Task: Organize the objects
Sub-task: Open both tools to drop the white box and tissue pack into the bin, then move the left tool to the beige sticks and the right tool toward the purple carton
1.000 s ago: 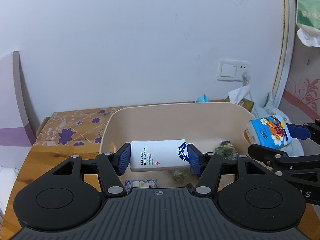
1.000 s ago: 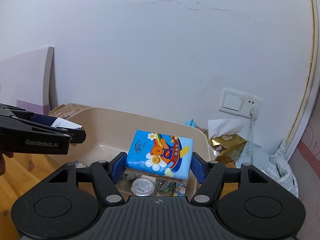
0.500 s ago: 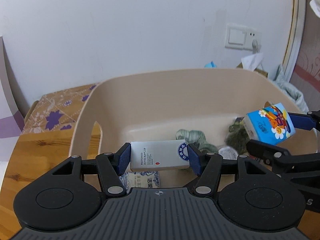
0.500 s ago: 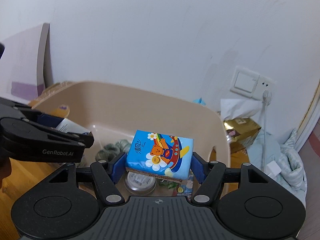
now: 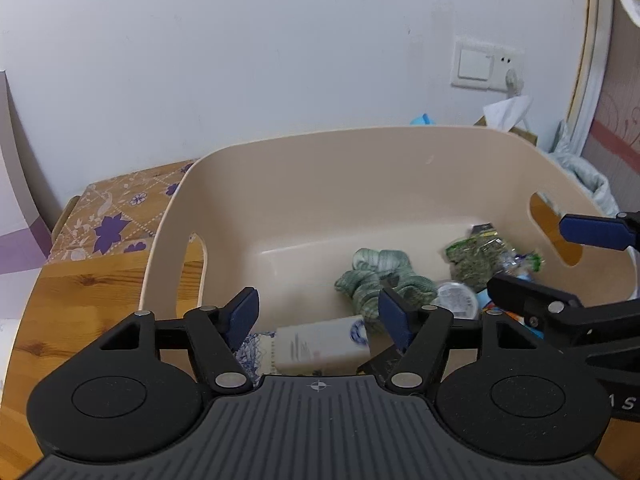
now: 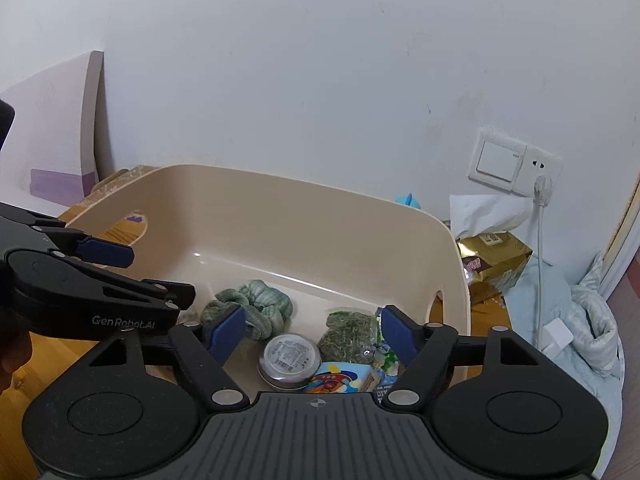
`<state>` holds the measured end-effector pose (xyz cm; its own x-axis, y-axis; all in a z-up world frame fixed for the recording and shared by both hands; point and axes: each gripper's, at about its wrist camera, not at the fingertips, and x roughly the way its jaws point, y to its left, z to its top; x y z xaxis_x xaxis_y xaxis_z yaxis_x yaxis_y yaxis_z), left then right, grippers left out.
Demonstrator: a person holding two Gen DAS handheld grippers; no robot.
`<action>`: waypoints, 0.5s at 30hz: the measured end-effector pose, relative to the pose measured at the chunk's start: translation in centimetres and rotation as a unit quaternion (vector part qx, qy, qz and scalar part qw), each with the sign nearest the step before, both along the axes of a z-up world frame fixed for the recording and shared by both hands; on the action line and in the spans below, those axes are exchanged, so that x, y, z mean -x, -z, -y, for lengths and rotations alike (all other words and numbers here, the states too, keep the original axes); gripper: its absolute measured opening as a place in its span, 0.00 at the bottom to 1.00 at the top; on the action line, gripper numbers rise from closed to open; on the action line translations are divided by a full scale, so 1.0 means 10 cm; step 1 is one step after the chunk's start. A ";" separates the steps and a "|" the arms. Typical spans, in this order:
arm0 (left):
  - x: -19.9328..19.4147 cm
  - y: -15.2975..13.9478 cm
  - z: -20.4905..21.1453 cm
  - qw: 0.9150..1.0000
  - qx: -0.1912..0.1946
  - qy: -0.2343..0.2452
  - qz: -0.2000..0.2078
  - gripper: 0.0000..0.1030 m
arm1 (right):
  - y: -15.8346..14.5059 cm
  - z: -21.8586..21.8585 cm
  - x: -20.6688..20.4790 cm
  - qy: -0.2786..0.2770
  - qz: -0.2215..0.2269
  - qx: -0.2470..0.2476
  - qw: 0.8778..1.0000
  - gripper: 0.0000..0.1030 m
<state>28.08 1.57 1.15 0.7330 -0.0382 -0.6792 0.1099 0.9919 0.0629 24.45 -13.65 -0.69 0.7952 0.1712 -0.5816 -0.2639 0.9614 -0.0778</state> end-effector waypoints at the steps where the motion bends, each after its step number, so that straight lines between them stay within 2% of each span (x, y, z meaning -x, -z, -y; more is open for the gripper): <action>1: 0.02 -0.02 0.00 1.000 -0.001 -0.002 0.003 0.71 | -0.02 0.00 0.02 0.000 0.002 0.001 1.000 0.77; 4: 0.10 -0.09 0.01 1.000 0.000 -0.002 0.014 0.73 | -0.07 0.02 0.09 0.002 0.008 0.001 1.000 0.79; 11: 0.33 -0.22 0.01 1.000 0.006 -0.004 0.030 0.77 | -0.19 0.13 0.32 0.013 0.021 -0.002 1.000 0.91; 15: 0.49 -0.26 0.02 0.999 0.005 -0.002 0.038 0.79 | -0.22 0.21 0.46 0.021 0.022 0.000 1.000 0.93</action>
<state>23.13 1.37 3.79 0.7821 -0.0422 -0.6217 0.1015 0.9930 0.0603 19.84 -15.70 1.50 0.8267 0.1362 -0.5458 -0.2187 0.9718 -0.0887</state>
